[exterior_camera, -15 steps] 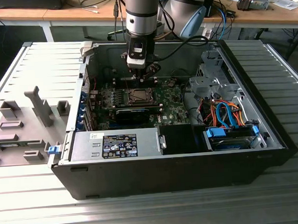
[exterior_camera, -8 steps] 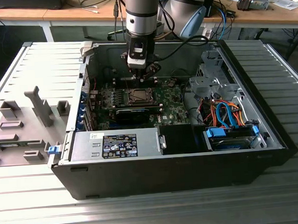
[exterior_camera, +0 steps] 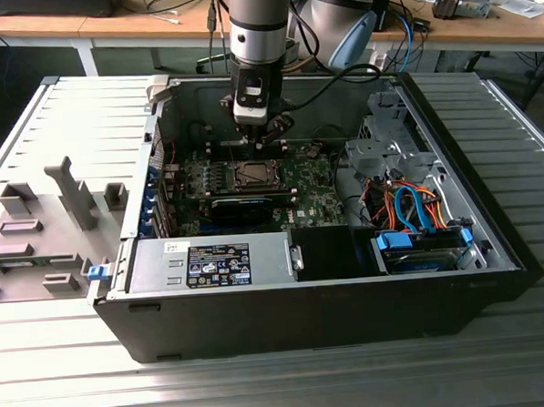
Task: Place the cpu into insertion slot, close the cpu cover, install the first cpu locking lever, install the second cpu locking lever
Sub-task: 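Install the first cpu locking lever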
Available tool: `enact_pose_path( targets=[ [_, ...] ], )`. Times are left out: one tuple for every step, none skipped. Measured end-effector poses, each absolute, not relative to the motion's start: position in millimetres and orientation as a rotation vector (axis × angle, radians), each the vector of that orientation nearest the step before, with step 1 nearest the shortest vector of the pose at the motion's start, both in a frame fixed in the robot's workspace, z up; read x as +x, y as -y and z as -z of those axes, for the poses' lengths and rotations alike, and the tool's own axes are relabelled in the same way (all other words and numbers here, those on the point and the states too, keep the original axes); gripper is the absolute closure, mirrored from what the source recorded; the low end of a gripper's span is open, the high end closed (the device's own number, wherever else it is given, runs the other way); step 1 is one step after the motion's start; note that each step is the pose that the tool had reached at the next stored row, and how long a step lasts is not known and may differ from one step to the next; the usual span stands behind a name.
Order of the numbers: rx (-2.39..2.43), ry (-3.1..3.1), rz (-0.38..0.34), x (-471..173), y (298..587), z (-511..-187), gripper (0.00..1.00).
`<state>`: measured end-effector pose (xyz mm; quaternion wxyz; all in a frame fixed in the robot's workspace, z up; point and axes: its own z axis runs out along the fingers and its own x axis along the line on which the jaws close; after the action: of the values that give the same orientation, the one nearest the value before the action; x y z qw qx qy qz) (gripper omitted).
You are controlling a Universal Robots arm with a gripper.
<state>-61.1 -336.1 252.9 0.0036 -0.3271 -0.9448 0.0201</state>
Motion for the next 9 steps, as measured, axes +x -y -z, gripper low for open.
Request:
enact_pose_path(
  targets=[
    [-1.023, 2.962, -0.063, -61.1, 336.1, -252.9, 0.89],
    [-1.020, 2.963, -0.063, -61.1, 336.2, -252.9, 0.89],
    [-1.018, 2.964, -0.063, -61.1, 336.2, -252.9, 0.89],
    [-1.016, 2.965, -0.063, -61.1, 336.2, -252.9, 0.89],
    [-1.013, 2.966, -0.063, -61.1, 336.1, -252.9, 0.89],
    [-1.010, 2.967, -0.063, -61.2, 336.1, -252.9, 0.89],
    [-1.008, 2.967, -0.063, -61.1, 336.2, -252.9, 0.89],
    [-1.006, 2.968, -0.063, -61.2, 336.1, -252.9, 0.89],
    [-1.002, 2.970, -0.063, -61.1, 336.1, -252.9, 0.89]
  ],
)
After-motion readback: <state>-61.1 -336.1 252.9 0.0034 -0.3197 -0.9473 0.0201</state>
